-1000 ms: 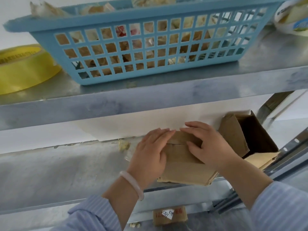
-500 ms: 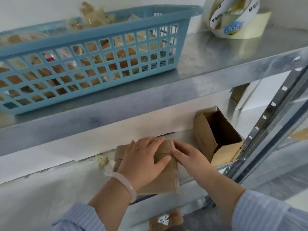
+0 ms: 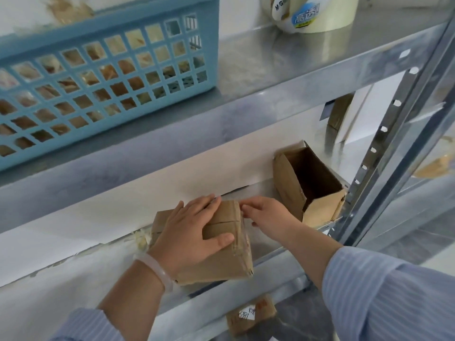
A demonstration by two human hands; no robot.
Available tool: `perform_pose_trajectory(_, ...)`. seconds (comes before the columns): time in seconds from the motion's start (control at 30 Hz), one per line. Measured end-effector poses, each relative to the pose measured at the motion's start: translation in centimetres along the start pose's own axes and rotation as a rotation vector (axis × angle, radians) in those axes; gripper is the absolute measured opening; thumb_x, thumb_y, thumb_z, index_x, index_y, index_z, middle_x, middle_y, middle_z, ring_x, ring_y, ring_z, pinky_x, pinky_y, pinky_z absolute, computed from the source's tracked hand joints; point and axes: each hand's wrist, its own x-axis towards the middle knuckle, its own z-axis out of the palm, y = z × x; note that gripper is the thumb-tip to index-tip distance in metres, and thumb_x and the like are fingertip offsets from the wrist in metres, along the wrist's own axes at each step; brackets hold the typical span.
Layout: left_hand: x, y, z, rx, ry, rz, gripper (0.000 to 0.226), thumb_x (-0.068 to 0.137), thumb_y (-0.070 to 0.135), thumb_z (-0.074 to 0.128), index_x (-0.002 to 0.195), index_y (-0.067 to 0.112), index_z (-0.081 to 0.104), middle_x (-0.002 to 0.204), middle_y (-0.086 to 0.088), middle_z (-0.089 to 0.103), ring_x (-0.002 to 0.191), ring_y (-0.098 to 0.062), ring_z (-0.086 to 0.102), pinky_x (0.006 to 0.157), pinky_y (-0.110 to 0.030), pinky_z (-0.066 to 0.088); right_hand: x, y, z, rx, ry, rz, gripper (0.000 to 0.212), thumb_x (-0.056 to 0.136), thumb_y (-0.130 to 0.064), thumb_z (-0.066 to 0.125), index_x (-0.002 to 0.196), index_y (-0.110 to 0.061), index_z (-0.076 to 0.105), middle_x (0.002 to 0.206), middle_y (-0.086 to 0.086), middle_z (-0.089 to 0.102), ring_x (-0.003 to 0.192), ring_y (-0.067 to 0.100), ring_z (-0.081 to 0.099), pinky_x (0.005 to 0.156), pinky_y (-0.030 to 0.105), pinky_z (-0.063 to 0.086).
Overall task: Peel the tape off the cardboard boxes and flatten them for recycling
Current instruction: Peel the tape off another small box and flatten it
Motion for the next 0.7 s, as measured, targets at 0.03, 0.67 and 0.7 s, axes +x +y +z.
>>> perform_pose_trajectory(0.03,-0.1,-0.1,-0.1,-0.001,-0.011,0.007,0.102,0.064,0.089,0.018,0.152,0.039,0.007,0.158,0.02,0.007,0.144,-0.001,0.006,0.119,-0.034,-0.005,0.3,0.1,0.1,-0.02,-0.012,0.007,0.021,0.098,-0.026,0.053,0.108,-0.034,0.069,0.1,-0.013,0.069,0.095,0.004,0.062,0.08,0.02,0.047)
perform_pose_trajectory(0.67,0.0,-0.1,-0.7,-0.081,-0.055,0.019,0.112,0.061,0.089,0.035,0.154,0.034,0.003,0.159,0.02,0.001,0.133,0.013,-0.003,0.103,-0.009,-0.022,2.6,-2.2,-2.0,-0.244,0.129,-0.386,0.017,0.096,-0.016,0.054,0.086,-0.027,0.062,0.082,-0.009,0.065,0.075,0.0,0.063,0.075,0.019,0.05)
perform_pose_trajectory(0.7,0.0,-0.1,-0.7,-0.085,-0.056,0.018,0.112,0.061,0.089,0.035,0.154,0.034,0.003,0.159,0.02,0.001,0.132,0.013,-0.003,0.102,-0.009,-0.022,2.5,-2.4,-2.3,-0.218,0.106,-0.375,0.018,0.095,-0.015,0.056,0.085,-0.028,0.062,0.079,-0.009,0.066,0.075,0.0,0.063,0.076,0.019,0.05)
